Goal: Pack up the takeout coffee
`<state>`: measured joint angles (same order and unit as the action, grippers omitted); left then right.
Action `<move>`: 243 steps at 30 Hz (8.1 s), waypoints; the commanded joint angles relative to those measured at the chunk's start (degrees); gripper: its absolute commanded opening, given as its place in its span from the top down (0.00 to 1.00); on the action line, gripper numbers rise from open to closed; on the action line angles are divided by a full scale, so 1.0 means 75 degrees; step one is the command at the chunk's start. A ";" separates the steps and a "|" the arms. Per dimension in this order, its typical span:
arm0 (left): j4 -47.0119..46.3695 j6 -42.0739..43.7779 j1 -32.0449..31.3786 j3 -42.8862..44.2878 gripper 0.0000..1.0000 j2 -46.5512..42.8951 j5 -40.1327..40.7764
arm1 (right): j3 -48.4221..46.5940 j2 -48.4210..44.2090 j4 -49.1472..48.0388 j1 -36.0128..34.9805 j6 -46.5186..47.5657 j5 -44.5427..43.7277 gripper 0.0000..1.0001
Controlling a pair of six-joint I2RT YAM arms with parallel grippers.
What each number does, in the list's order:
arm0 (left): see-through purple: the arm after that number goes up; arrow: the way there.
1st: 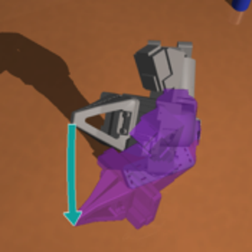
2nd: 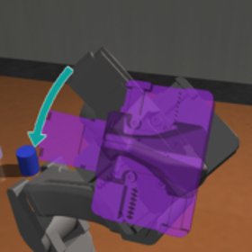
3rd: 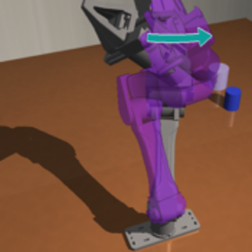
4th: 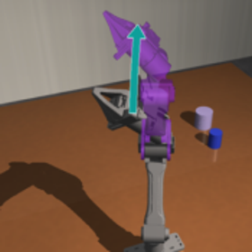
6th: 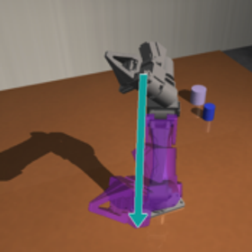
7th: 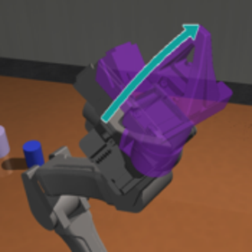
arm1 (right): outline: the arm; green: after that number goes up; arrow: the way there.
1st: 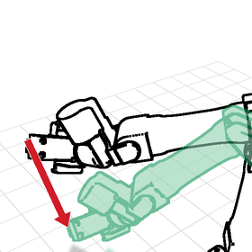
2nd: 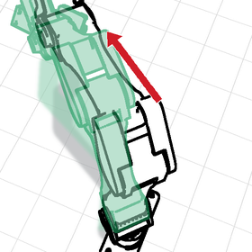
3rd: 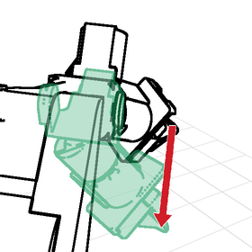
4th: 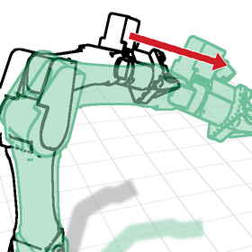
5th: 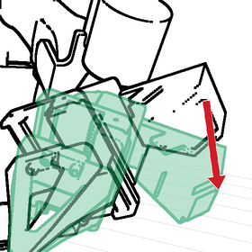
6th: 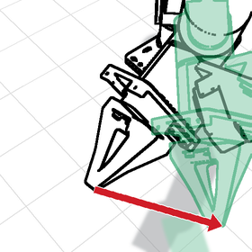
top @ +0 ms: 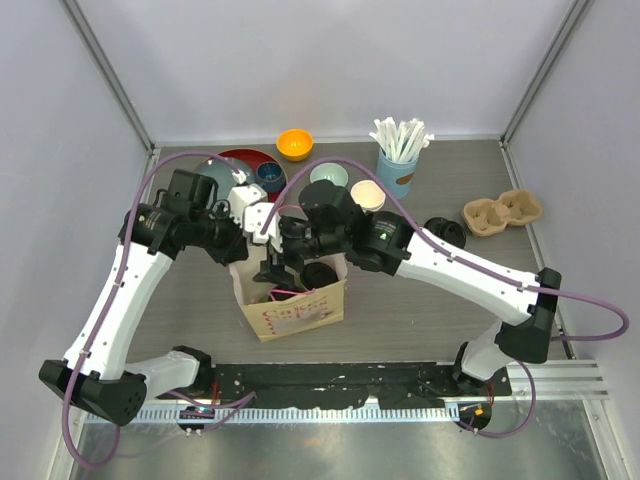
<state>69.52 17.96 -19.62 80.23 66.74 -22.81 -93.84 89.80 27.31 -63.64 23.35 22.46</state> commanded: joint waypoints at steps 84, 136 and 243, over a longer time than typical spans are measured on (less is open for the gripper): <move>0.0692 -0.0308 -0.0033 0.1724 0.61 0.0652 -0.0322 | -0.1070 0.1503 -0.1156 0.7268 -0.2224 -0.2244 0.41; 0.0692 -0.0191 -0.0033 0.1690 0.61 0.0629 -0.0275 | -0.2875 0.2641 -0.0724 0.6469 -0.2177 -0.3827 0.99; 0.0610 -0.0179 -0.0033 0.1537 0.62 0.0851 0.0451 | -0.6542 0.7749 0.1129 0.7864 -0.3489 -0.6780 0.17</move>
<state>74.26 16.64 -19.77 91.05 73.14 -19.99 -140.29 146.82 39.75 -5.32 -4.82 -26.81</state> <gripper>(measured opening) 0.386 0.830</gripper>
